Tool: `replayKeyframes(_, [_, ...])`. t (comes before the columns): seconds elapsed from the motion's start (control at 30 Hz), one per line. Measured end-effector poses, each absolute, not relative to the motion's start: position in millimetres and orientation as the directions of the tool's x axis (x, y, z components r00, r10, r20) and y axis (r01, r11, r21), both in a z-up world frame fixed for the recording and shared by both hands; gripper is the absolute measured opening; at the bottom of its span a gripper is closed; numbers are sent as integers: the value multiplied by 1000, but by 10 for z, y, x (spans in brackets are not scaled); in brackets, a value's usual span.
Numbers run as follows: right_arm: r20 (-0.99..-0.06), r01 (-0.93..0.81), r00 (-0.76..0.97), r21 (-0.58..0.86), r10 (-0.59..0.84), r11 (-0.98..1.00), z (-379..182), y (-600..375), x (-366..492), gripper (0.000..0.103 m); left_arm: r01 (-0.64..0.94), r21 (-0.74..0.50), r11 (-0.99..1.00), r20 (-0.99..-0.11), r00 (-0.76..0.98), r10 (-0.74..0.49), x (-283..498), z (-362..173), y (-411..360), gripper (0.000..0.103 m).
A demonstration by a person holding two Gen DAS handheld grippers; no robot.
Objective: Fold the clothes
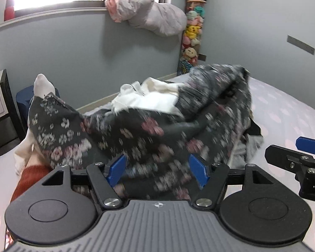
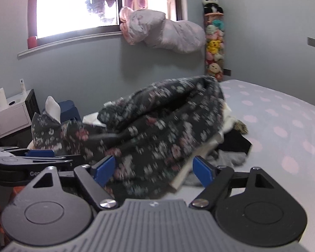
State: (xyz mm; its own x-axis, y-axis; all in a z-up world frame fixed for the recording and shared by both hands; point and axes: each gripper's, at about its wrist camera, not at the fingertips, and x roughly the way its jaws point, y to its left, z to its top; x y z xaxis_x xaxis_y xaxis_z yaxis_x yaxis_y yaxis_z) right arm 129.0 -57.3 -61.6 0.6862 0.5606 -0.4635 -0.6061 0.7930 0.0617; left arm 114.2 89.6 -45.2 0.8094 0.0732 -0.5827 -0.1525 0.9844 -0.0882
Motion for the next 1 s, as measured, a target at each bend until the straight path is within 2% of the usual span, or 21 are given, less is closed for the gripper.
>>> replayKeyframes(0.33, [-471, -666, 652, 20, 594, 746, -598, 173, 1802, 82, -217, -153, 964, -623, 779, 77, 1705, -465, 1293, 66])
replayKeyframes(0.47, [-491, -678, 627, 37, 604, 734, -680, 384, 1958, 76, -248, -216, 945, -642, 764, 54, 1786, -553, 1480, 65])
replayKeyframes(0.57, [-499, -671, 607, 95, 619, 735, -716, 470, 2084, 76, -254, -267, 929, -652, 758, 20, 1801, -609, 1573, 64])
replayKeyframes(0.67, [-497, -660, 595, 147, 631, 737, -711, 520, 2170, 76, -252, -290, 923, -649, 761, 4, 1773, -631, 1566, 54])
replayKeyframes(0.7, [-502, -661, 590, 149, 632, 735, -712, 550, 2185, 75, -248, -294, 923, -647, 762, -2, 1768, -632, 1554, 47])
replayKeyframes(0.73, [-508, -666, 584, 146, 633, 732, -714, 585, 2196, 71, -244, -299, 922, -646, 764, -7, 1768, -629, 1539, 41])
replayKeyframes(0.77, [-514, -673, 578, 141, 635, 726, -719, 615, 2204, 53, -241, -304, 922, -644, 765, -12, 1767, -626, 1524, 39])
replayKeyframes(0.8, [-518, -675, 578, 130, 630, 726, -721, 631, 2210, 44, -235, -306, 922, -641, 767, -18, 1762, -616, 1507, 32])
replayKeyframes(0.83, [-519, -670, 590, 114, 619, 734, -714, 631, 2206, 41, -226, -305, 925, -638, 770, -22, 1749, -595, 1485, 27])
replayKeyframes(0.87, [-514, -663, 605, 97, 607, 742, -699, 611, 2194, 23, -217, -304, 928, -634, 773, -27, 1735, -574, 1463, 25])
replayKeyframes(0.9, [-504, -653, 626, 77, 595, 753, -673, 566, 2170, 13, -206, -299, 932, -631, 775, -31, 1720, -549, 1437, 22])
replayKeyframes(1.0, [-459, -633, 674, 44, 579, 773, -580, 339, 2072, 12, -177, -286, 942, -623, 781, -42, 1651, -476, 1350, 18])
